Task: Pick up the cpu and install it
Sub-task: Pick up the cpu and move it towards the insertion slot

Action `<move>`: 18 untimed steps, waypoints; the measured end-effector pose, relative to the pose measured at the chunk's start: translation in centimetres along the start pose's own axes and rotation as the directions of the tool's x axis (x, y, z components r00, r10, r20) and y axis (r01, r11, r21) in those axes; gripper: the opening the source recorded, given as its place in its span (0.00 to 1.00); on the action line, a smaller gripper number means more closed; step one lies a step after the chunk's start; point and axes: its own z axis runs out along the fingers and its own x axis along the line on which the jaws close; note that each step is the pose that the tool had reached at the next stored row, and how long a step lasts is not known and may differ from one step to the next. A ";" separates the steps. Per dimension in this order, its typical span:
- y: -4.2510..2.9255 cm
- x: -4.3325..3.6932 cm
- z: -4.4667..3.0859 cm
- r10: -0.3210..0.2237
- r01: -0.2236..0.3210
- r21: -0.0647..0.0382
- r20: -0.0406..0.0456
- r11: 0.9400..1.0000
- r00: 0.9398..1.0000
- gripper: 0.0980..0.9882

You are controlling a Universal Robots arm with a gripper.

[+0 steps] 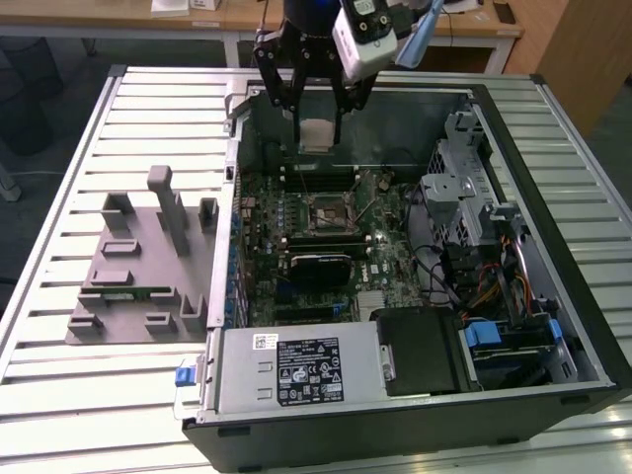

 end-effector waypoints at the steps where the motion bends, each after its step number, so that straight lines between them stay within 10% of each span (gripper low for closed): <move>1: 0.02 -0.30 0.01 0.000 0.000 0.000 0.000 1.000 1.000 0.50; 6: 0.11 -1.54 0.08 0.000 0.000 0.000 -0.001 1.000 1.000 0.50; 18: 0.17 -1.74 2.19 0.000 0.000 0.000 -0.001 1.000 1.000 0.50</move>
